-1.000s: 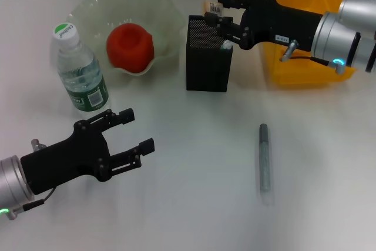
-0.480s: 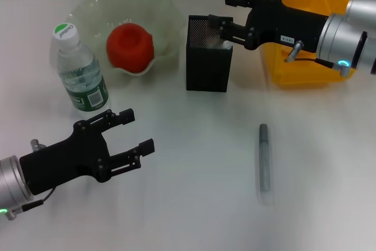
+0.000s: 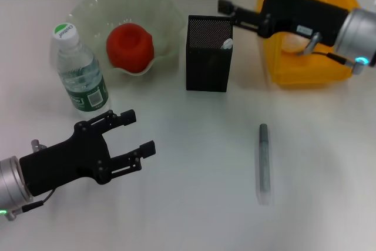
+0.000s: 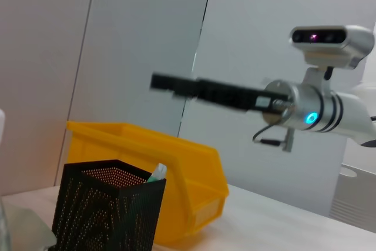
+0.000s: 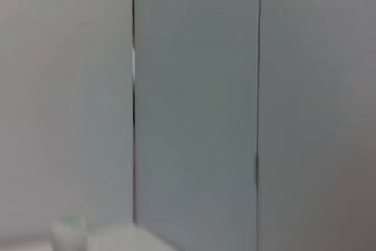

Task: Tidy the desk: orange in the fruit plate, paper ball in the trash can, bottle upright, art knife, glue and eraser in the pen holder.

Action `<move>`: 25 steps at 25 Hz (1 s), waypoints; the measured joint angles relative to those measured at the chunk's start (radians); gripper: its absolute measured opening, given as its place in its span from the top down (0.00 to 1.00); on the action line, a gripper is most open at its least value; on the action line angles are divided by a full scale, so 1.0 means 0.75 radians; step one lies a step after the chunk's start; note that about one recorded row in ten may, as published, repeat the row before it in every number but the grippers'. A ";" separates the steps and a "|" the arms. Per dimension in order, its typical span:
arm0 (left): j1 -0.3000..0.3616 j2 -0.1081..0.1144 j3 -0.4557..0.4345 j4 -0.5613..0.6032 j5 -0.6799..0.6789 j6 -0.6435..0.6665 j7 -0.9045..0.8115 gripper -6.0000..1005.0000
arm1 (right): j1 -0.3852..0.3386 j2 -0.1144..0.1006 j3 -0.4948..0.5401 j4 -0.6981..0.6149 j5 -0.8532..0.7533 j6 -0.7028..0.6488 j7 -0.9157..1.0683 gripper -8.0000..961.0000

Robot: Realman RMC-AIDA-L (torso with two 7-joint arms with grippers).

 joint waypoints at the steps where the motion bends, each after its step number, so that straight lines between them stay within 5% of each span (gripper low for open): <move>1: 0.000 0.001 0.000 0.000 0.001 0.001 0.000 0.22 | -0.015 -0.005 0.000 -0.021 0.019 -0.053 0.016 0.27; 5: 0.000 0.001 0.003 0.000 0.005 0.006 0.000 0.22 | -0.044 -0.047 -0.005 -0.146 -0.073 -0.289 0.184 0.27; 7: 0.000 0.001 0.005 0.000 0.007 0.010 0.000 0.22 | 0.004 -0.099 0.001 -0.195 -0.280 -0.456 0.340 0.27; 11: 0.000 0.001 0.040 0.004 0.007 0.043 0.003 0.22 | 0.065 -0.121 0.003 -0.231 -0.495 -0.534 0.411 0.27; 19: -0.009 0.007 0.128 0.030 0.009 0.082 -0.003 0.22 | 0.257 -0.114 -0.029 -0.313 -1.056 -0.626 0.545 0.27; 25: -0.003 0.007 0.145 0.044 0.010 0.110 0.015 0.22 | 0.348 -0.091 -0.225 -0.351 -1.202 -0.633 0.538 0.27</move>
